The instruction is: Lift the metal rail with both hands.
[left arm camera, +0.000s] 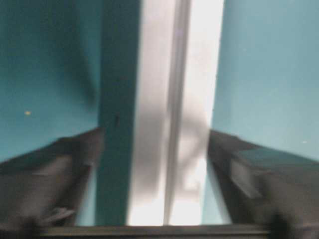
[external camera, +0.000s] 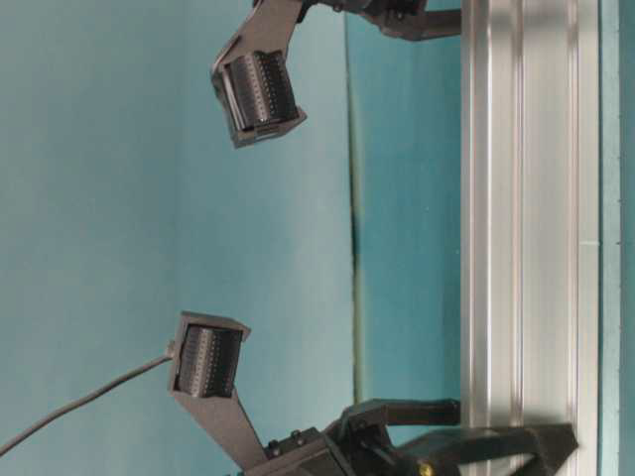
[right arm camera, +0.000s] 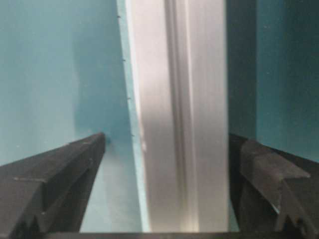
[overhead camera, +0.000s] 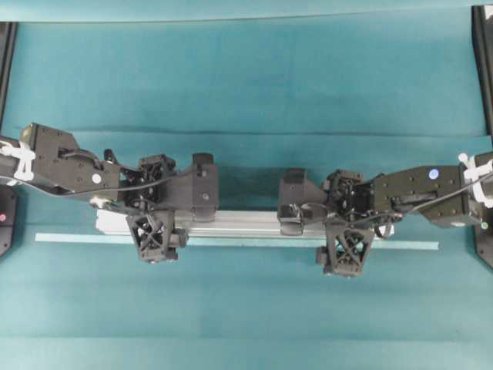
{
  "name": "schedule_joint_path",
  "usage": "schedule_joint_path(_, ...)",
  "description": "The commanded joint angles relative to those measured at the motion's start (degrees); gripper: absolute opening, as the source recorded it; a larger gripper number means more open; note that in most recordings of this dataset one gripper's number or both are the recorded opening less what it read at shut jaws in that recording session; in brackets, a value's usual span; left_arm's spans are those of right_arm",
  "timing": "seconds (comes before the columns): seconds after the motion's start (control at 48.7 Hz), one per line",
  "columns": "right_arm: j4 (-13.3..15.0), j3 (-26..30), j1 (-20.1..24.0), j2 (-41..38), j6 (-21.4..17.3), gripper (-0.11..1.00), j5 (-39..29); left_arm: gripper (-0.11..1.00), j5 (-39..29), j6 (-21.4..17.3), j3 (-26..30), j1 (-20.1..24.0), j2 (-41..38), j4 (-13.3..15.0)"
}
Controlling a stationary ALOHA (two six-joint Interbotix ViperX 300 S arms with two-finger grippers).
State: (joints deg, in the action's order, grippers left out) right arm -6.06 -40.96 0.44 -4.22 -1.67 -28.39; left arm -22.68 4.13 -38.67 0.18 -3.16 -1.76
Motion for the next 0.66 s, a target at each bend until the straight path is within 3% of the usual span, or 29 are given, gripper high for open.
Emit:
schedule_joint_path(0.0, 1.1, 0.5, -0.9, 0.6, -0.4, 0.92, -0.1, 0.98, 0.3, -0.3, 0.4, -0.9, 1.1, -0.1)
schedule_joint_path(0.636, 1.8, 1.8, -1.8, 20.2, -0.2, 0.92, -0.4, 0.97, -0.2, -1.0, 0.4, -0.4, 20.0, -0.1)
